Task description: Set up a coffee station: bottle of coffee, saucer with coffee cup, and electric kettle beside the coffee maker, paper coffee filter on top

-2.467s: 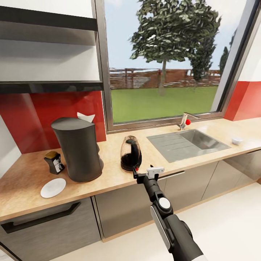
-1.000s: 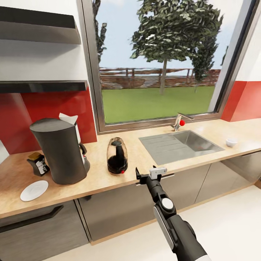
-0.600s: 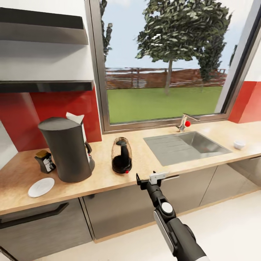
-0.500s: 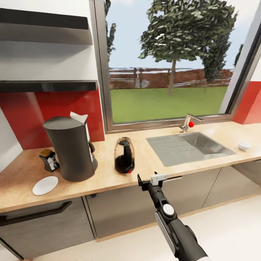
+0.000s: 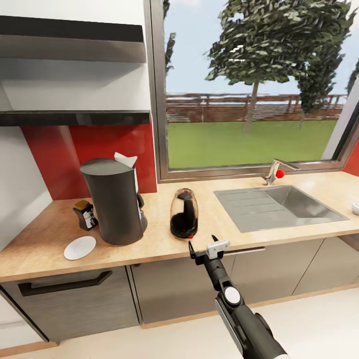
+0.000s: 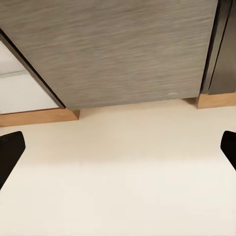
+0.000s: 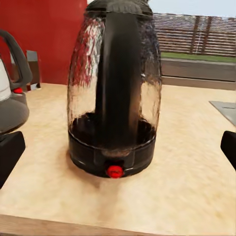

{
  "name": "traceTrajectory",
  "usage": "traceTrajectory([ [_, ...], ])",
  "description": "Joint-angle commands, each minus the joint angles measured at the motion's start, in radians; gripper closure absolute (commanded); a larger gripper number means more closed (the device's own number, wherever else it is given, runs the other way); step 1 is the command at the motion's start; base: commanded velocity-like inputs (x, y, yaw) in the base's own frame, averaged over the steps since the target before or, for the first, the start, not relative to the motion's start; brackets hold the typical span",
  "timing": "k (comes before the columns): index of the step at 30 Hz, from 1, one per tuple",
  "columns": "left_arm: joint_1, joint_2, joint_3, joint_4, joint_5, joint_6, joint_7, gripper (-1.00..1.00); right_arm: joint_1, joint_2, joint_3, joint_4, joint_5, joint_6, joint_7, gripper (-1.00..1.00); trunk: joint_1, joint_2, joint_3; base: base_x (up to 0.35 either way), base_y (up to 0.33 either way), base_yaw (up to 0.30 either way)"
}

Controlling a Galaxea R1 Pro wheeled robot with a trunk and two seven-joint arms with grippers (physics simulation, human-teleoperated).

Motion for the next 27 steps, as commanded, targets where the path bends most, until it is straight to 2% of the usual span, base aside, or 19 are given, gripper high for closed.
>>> traceTrajectory([
  [1, 0.000, 0.000, 0.001, -0.001, -0.010, -0.002, 0.010, -1.00, -0.001, 0.000, 0.005, -0.001, 0.011, -0.002, -0.009, -1.00, 0.001, -0.002, -0.002, 0.000, 0.000, 0.015],
  [10, -0.001, 0.001, 0.001, 0.001, -0.009, -0.001, 0.010, -1.00, -0.001, 0.002, 0.008, -0.014, 0.007, -0.001, -0.014, -1.00, 0.001, -0.002, -0.002, 0.000, 0.000, 0.004],
  [18, 0.000, 0.003, 0.001, 0.002, 0.006, -0.001, 0.010, -1.00, -0.001, 0.001, 0.005, -0.018, -0.086, -0.002, -0.014, -1.00, 0.001, -0.002, -0.002, 0.000, 0.000, 0.000],
  [27, 0.015, 0.011, -0.003, 0.015, 0.006, 0.008, 0.008, -1.00, -0.001, -0.002, 0.002, -0.031, -0.101, -0.003, -0.016, -1.00, 0.001, -0.002, -0.007, 0.000, 0.000, 0.066],
])
